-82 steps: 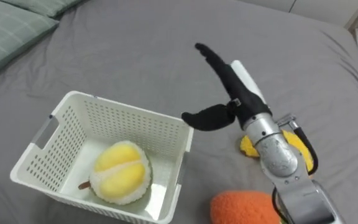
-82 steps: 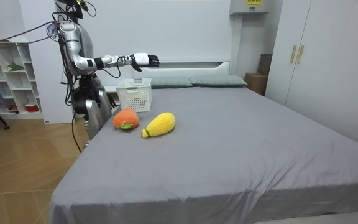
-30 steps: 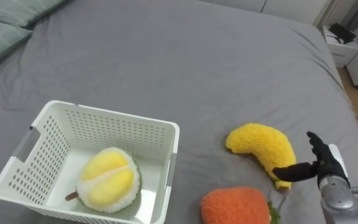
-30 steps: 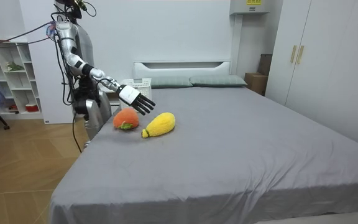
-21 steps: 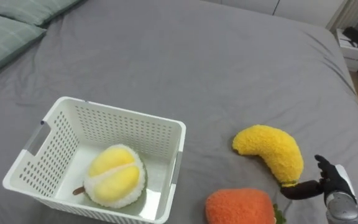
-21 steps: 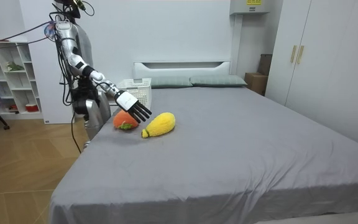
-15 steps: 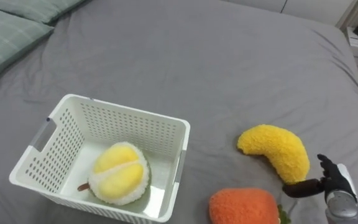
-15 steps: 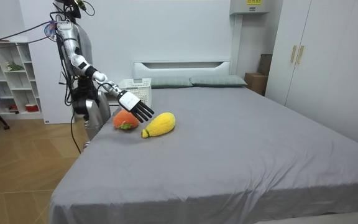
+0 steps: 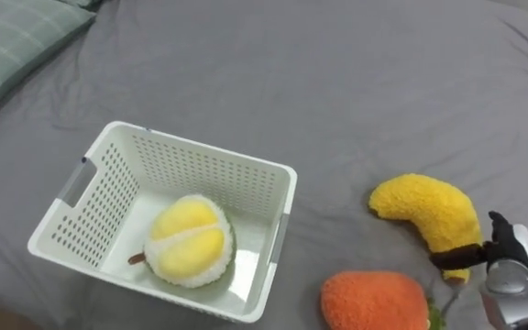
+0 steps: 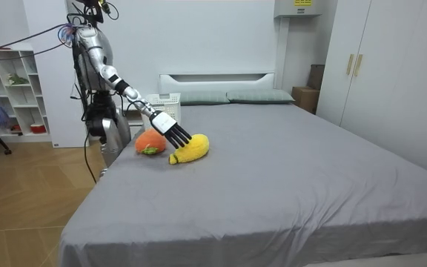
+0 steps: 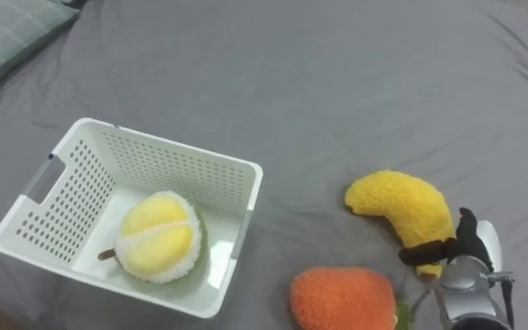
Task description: Collect toys from the bed
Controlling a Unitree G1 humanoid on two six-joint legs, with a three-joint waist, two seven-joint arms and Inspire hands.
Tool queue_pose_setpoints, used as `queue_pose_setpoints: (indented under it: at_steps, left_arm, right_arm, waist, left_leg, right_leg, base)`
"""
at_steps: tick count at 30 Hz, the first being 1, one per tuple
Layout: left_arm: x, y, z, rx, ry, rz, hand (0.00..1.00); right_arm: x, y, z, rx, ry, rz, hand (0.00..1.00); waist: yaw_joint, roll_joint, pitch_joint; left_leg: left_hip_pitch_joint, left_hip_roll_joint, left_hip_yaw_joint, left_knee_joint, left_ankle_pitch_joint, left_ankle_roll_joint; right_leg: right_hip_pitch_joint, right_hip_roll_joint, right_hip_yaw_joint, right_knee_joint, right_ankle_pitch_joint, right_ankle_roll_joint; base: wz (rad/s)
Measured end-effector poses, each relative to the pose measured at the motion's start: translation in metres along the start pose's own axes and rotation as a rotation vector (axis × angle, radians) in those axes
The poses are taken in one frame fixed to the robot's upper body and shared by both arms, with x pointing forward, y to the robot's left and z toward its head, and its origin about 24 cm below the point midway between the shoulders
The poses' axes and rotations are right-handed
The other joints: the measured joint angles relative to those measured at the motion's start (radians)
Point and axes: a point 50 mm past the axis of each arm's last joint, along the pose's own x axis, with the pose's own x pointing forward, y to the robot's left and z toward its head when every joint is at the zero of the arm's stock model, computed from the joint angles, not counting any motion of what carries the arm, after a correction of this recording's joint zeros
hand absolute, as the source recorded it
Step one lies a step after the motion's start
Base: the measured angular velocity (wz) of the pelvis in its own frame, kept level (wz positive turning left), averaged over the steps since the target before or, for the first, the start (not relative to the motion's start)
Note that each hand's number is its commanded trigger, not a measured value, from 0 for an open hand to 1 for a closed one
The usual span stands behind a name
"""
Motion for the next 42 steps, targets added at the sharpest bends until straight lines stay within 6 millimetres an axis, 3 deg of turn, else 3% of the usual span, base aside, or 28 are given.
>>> queue_pose_setpoints:
  at_steps: [6, 13, 17, 21, 28, 29, 30, 37, 42]
  left_arm:
    - [0.001, -0.003, 0.005, 0.006, -0.007, -0.008, 0.0]
    - [-0.001, -0.013, 0.017, 0.021, -0.041, -0.045, 0.0]
    - [-0.001, -0.016, 0.024, 0.028, -0.056, -0.053, 0.0]
    - [-0.002, -0.022, 0.033, 0.044, -0.083, -0.083, 0.0]
    - [-0.002, -0.024, 0.033, 0.04, -0.079, -0.1, 0.0]
    - [-0.003, -0.025, 0.033, 0.048, -0.077, -0.103, 0.0]
    - [-0.003, -0.026, 0.032, 0.054, -0.077, -0.107, 0.0]
    - [-0.004, -0.028, 0.034, 0.025, -0.071, -0.122, 0.0]
    - [-0.003, -0.028, 0.036, 0.044, -0.084, -0.136, 0.0]
  right_arm:
    - [0.004, -0.007, 0.025, 0.08, -0.056, -0.063, 0.0]
    - [0.007, -0.014, 0.029, 0.078, -0.054, -0.098, 0.0]
    - [0.009, -0.018, 0.03, 0.04, -0.062, -0.105, 0.0]
    - [0.013, -0.025, 0.044, 0.025, -0.083, -0.126, 0.0]
    - [0.015, -0.035, 0.053, 0.005, -0.109, -0.151, 0.0]
    - [0.015, -0.034, 0.052, -0.007, -0.101, -0.149, 0.78]
    - [0.016, -0.034, 0.05, -0.015, -0.095, -0.146, 1.0]
    - [0.016, -0.034, 0.041, -0.063, -0.056, -0.138, 1.0]
    - [0.019, -0.046, 0.045, -0.077, -0.064, -0.171, 1.0]
  waist:
    - [-0.001, 0.002, 0.0046]
    - [0.003, 0.009, 0.0168]
    - [0.015, 0.014, 0.019]
    - [0.024, 0.021, 0.0264]
    - [0.028, 0.021, 0.0272]
    - [0.028, 0.022, 0.0277]
    - [0.028, 0.023, 0.0285]
    - [0.028, 0.031, 0.0336]
    - [0.027, 0.035, 0.0359]
  left_leg:
    - [-0.034, -0.002, -0.014, -0.002, 0.005, -0.002]
    - [-0.085, -0.006, -0.029, 0.008, 0.011, -0.002]
    - [-0.119, -0.005, -0.026, 0.009, 0.014, -0.002]
    - [-0.144, -0.004, -0.018, 0.008, 0.018, -0.001]
    - [-0.158, -0.004, -0.021, 0.006, 0.019, -0.002]
    - [-0.159, -0.004, -0.021, 0.006, 0.019, -0.002]
    - [-0.16, -0.004, -0.022, 0.006, 0.019, -0.002]
    - [-0.181, -0.006, -0.029, 0.012, 0.023, -0.002]
    - [-0.198, -0.005, -0.03, 0.015, 0.025, -0.003]
  right_leg:
    - [-0.03, -0.006, -0.017, -0.002, 0.0, -0.001]
    - [-0.07, -0.009, -0.039, -0.003, 0.001, -0.001]
    - [-0.107, -0.01, -0.041, 0.004, 0.001, -0.001]
    - [-0.143, -0.012, -0.027, 0.017, 0.002, -0.003]
    - [-0.158, -0.011, -0.025, 0.016, 0.002, -0.003]
    - [-0.159, -0.011, -0.028, 0.016, 0.002, -0.003]
    - [-0.159, -0.012, -0.031, 0.016, 0.002, -0.003]
    - [-0.173, -0.013, -0.039, 0.017, 0.002, -0.003]
    - [-0.192, -0.012, -0.039, 0.021, 0.003, -0.004]
  base:
    - [0.07]
    - [0.09]
    - [-0.01]
    - [-0.08]
    - [0.0]
    - [0.0]
    - [0.0]
    - [0.04]
    - [0.0]
